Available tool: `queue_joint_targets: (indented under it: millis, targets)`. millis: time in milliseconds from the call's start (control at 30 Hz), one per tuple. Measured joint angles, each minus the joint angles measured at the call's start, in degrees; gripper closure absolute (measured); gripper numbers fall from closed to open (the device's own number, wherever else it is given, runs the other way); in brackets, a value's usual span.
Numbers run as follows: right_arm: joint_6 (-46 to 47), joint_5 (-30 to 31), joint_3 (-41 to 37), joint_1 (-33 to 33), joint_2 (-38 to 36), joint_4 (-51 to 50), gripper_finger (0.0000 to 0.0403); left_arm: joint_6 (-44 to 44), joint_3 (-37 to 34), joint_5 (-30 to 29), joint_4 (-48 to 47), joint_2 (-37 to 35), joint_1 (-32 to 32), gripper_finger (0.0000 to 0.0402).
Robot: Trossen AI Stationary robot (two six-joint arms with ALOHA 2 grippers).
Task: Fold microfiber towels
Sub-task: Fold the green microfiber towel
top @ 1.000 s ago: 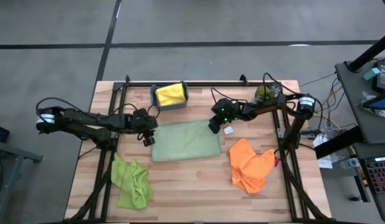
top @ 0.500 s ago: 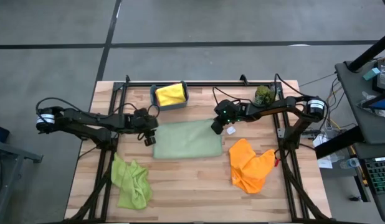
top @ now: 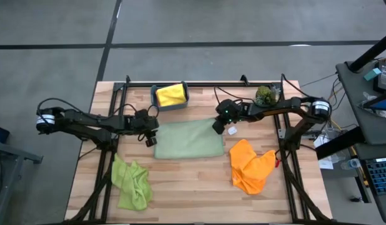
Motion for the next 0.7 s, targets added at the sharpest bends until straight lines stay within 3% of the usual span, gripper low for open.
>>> queue_joint_targets:
  millis: [200,500,700]
  targets:
    - [0.01,0.44,0.0,0.0,0.62,-1.76,0.0394,0.07,-0.28,-2.02,4.98,2.2,0.02,0.027]
    - [0.44,1.11,-0.02,-0.02,3.33,-2.04,0.0393,0.09,-0.25,-2.81,12.37,11.94,0.02,0.027]
    - [1.43,1.28,0.03,-0.19,2.27,-3.11,0.0358,0.04,0.07,-4.6,13.79,14.64,-0.02,0.027]
